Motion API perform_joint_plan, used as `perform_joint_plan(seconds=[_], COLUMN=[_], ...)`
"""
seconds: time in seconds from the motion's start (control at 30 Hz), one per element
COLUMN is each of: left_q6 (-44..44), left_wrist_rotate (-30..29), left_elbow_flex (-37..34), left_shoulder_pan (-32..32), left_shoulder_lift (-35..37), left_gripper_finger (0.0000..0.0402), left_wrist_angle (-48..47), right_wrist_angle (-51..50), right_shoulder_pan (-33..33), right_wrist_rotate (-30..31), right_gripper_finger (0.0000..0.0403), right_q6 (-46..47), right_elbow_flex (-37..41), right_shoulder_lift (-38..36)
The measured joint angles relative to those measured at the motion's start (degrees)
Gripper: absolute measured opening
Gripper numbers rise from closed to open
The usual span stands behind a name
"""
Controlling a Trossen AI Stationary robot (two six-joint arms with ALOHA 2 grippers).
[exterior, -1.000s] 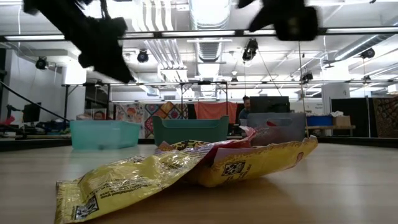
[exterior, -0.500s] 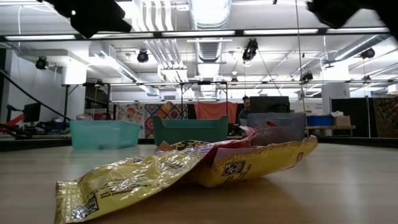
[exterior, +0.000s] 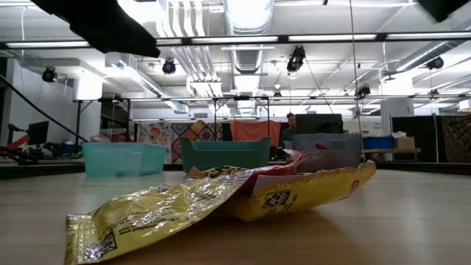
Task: Sort candy
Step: Put the red candy into the black bin
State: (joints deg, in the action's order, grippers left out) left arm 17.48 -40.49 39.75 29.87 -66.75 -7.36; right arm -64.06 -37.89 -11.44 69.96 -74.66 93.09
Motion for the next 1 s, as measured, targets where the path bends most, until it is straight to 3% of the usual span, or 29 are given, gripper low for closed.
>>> perform_joint_plan(seconds=[0.13,0.37,0.83,1.0], left_q6=[0.0,0.4,-0.1,-0.1], left_wrist_rotate=[0.1,0.1,0.3,0.2], left_elbow_flex=[0.0,0.0,0.0,0.0], left_shoulder_pan=[0.0,0.0,0.0,0.0], left_shoulder_lift=[-1.6,-3.0,-3.3,-3.3], left_gripper_finger=[0.0181,0.0181,0.0181,0.0181], left_wrist_angle=[1.7,5.2,7.9,8.3], right_wrist_angle=[0.3,4.0,8.3,12.1], right_shoulder_pan=[-4.1,-7.8,-8.2,-8.2], right_wrist_rotate=[0.6,3.1,5.0,5.0], right_gripper_finger=[0.0123,0.0123,0.0122,0.0071], right_q6=[-6.4,-7.0,-11.7,-12.1], right_elbow_flex=[0.4,0.6,4.6,7.4], right_shoulder_lift=[2.4,6.5,13.2,12.9])
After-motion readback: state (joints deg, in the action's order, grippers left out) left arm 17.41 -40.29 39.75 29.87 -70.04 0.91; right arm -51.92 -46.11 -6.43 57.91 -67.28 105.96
